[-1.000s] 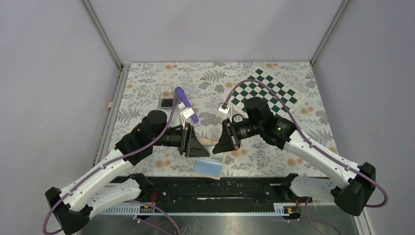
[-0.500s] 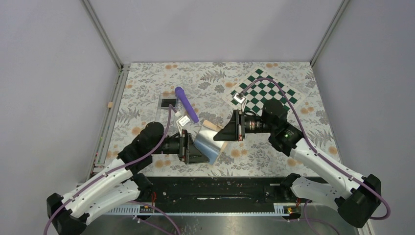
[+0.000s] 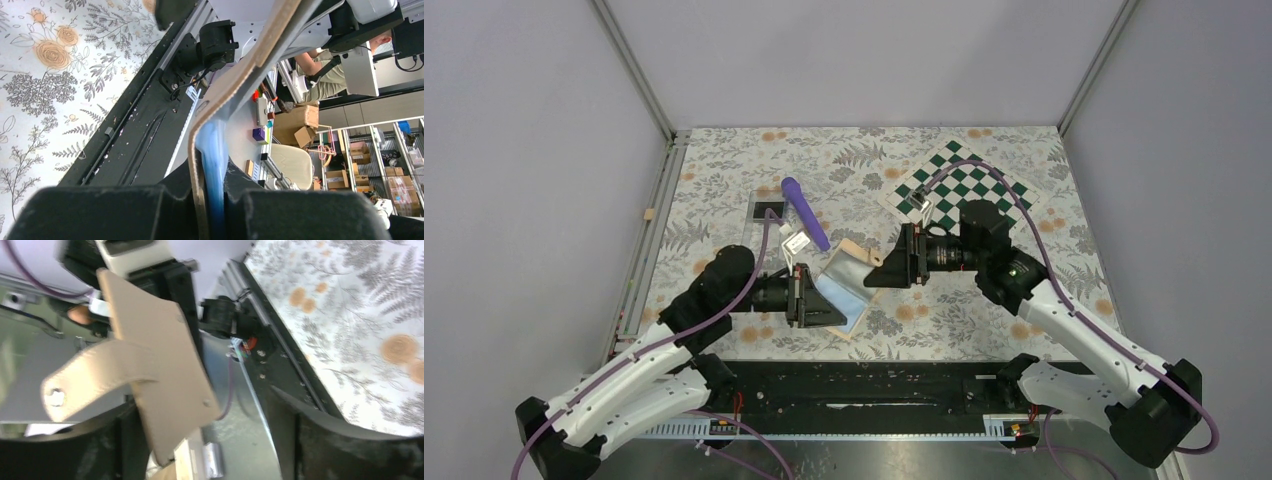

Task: Put the credit cards into the card holder
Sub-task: Open the card holder at the center of the board.

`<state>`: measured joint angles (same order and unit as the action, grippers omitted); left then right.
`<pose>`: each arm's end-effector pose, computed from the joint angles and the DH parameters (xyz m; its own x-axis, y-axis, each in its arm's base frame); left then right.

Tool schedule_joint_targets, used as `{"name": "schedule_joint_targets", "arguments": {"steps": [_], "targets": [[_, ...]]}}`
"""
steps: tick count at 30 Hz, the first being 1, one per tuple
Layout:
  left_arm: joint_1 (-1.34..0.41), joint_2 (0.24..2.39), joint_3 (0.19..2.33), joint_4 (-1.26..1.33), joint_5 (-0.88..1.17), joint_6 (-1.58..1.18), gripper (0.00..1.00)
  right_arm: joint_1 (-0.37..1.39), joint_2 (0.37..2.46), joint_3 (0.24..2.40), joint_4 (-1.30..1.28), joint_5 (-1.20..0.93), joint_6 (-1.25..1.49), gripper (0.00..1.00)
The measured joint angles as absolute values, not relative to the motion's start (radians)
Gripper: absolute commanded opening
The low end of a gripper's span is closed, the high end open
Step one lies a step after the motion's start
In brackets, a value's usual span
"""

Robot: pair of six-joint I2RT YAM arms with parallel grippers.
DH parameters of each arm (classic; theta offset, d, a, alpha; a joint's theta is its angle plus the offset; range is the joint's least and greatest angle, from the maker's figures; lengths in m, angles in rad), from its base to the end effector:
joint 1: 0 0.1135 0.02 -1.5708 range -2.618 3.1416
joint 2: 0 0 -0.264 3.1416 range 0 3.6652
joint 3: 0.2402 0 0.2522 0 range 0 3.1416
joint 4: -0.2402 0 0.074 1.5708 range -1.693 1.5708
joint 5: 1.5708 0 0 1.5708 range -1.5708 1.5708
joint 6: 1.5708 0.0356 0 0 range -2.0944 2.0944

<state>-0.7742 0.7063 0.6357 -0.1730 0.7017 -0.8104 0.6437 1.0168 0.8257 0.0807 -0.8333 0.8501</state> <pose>0.1026 -0.1324 0.3030 -0.8303 0.0379 -0.5561 0.5518 0.1967 -0.8105 0.1684 0.1593 0.3396 -0.8035 0.0288 -0.5946 -0.5884 0.1133 0.8006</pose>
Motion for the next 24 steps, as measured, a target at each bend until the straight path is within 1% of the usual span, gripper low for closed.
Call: {"name": "schedule_joint_targets", "arguments": {"steps": [2,4,7,10,13,18,19,23,24], "targets": [[-0.774,0.706,0.656,-0.215,0.697,-0.805,0.00,0.641,1.021,0.849,-0.036,-0.811,0.765,0.97],[-0.774,0.706,0.664,-0.245,0.697,-0.805,0.00,0.640,1.035,0.877,-0.124,-0.801,0.689,0.98],[-0.775,0.716,0.671,-0.287,0.702,-0.806,0.00,0.640,1.069,0.919,-0.209,-0.807,0.607,1.00],[-0.778,0.737,0.687,-0.333,0.709,-0.805,0.00,0.640,1.108,0.947,-0.256,-0.821,0.551,0.99],[-0.782,0.744,0.702,-0.366,0.715,-0.802,0.00,0.641,1.139,0.953,-0.274,-0.842,0.522,0.89],[-0.793,0.744,0.723,-0.388,0.733,-0.797,0.00,0.646,1.184,0.950,-0.245,-0.909,0.536,0.78],[-0.796,0.744,0.727,-0.391,0.739,-0.796,0.00,0.648,1.185,0.939,-0.197,-0.928,0.562,0.75],[-0.818,0.744,0.746,-0.397,0.763,-0.786,0.00,0.651,1.183,0.866,0.036,-1.005,0.701,0.56],[-0.826,0.744,0.752,-0.398,0.767,-0.785,0.00,0.652,1.184,0.839,0.121,-1.029,0.759,0.54]]}}
